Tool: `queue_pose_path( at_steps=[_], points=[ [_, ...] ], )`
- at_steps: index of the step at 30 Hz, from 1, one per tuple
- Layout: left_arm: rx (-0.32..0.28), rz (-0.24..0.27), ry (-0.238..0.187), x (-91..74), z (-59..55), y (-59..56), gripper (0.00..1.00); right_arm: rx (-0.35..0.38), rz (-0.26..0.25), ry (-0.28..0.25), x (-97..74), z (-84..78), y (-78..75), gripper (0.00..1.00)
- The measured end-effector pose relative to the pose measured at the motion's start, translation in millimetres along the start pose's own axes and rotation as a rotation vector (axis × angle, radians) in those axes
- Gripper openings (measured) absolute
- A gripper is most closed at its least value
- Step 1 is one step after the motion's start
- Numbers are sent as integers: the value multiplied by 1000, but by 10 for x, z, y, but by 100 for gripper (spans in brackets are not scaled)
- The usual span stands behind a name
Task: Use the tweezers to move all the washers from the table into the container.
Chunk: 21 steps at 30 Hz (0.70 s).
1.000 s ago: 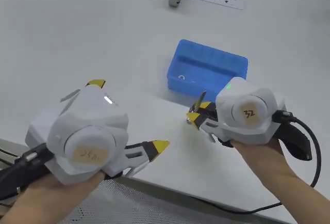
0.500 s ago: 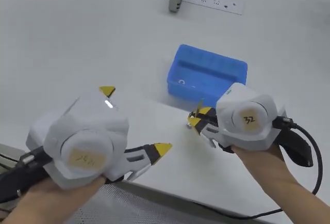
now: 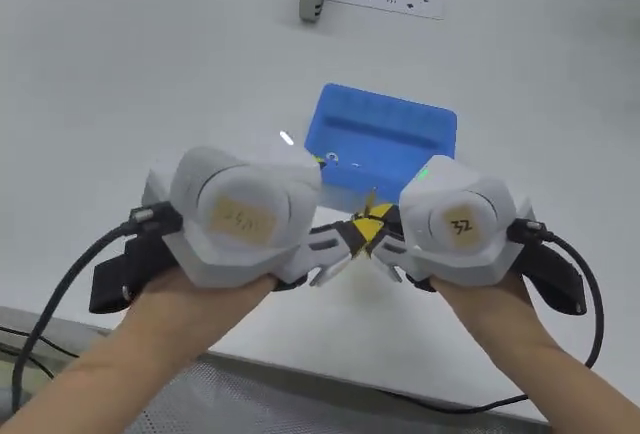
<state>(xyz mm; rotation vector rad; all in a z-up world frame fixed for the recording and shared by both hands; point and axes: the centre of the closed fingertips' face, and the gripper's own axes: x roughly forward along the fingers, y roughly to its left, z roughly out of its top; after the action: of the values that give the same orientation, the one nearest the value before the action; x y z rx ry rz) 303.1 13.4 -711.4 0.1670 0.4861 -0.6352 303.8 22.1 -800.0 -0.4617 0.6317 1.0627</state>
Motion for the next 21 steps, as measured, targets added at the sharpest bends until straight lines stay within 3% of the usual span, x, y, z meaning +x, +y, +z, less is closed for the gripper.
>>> queue_pose_path(
  at_steps=[5, 9, 12, 21],
  points=[
    [16, -27, 16, 129, -1, -20, 27, -6, 1, 7, 24, -32, 23, 2],
    [25, -55, 36, 159, -54, -33, 19, -7, -8, 3, 24, -28, 22, 2],
    [43, -65, 46, 161, -72, -38, 8, 2, -11, -4, 34, -20, 13, 2],
    [77, -65, 65, 191, -131, -13, 0, -3, -15, -12, 62, 11, 12, 2]
  ],
)
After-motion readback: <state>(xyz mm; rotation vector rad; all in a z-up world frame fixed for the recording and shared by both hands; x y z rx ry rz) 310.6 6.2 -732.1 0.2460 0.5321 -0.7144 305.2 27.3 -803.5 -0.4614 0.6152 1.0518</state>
